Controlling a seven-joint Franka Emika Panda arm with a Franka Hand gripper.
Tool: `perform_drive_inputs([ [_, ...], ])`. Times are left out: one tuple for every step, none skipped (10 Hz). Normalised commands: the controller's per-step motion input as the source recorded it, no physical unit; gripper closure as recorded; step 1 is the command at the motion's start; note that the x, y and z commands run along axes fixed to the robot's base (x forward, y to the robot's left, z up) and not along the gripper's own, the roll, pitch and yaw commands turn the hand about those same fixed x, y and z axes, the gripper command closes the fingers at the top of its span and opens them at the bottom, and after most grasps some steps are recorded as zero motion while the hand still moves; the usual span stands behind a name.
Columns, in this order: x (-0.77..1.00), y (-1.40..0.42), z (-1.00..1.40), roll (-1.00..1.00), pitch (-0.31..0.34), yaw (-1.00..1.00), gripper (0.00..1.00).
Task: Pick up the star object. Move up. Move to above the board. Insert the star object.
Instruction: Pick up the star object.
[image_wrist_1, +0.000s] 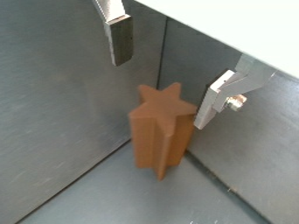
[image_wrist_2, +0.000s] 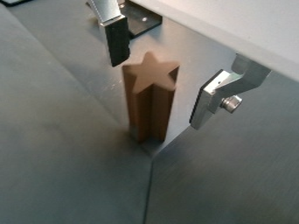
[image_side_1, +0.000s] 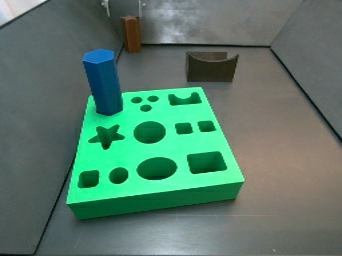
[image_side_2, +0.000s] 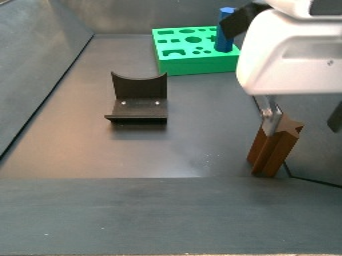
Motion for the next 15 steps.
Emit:
perform_drive_inputs([
  [0.0, 0.24, -0.65, -0.14, -0.243, 0.0, 0.0],
  [0.06, -0.04, -0.75, -0.07, -0.237, 0.0, 0.0],
  [0.11, -0.31, -0.78, -0.04, -0.247, 0.0, 0.0],
  [0.26, -0.39, -0.68, -0.06, -0.237, -0.08, 0.0],
  [0.24, -0.34, -0.69, -0.07, -0.26, -0.13, 0.0],
  [0.07, -0.11, -0.72, -0.05, -0.274, -0.17, 0.0],
  [-0.05, 0.22, -0.77, -0.05, -0.209, -0.13, 0.0],
  [-0.17, 0.39, -0.91, -0.02, -0.153, -0.02, 0.0],
  [0.0, 0.27, -0.19, -0.13, -0.087, -0.01, 0.0],
  [0.0, 0.09, 0.0, -0.07, 0.0, 0.0, 0.0],
  [0.0, 0.0, 0.0, 0.0, 0.0, 0.0, 0.0],
  [0.0, 0.0, 0.0, 0.0, 0.0, 0.0, 1.0],
  [0.0, 0.0, 0.0, 0.0, 0.0, 0.0, 1.0],
  [0.0, 0.0, 0.0, 0.0, 0.0, 0.0, 1.0],
  [0.0, 0.0, 0.0, 0.0, 0.0, 0.0, 1.0],
])
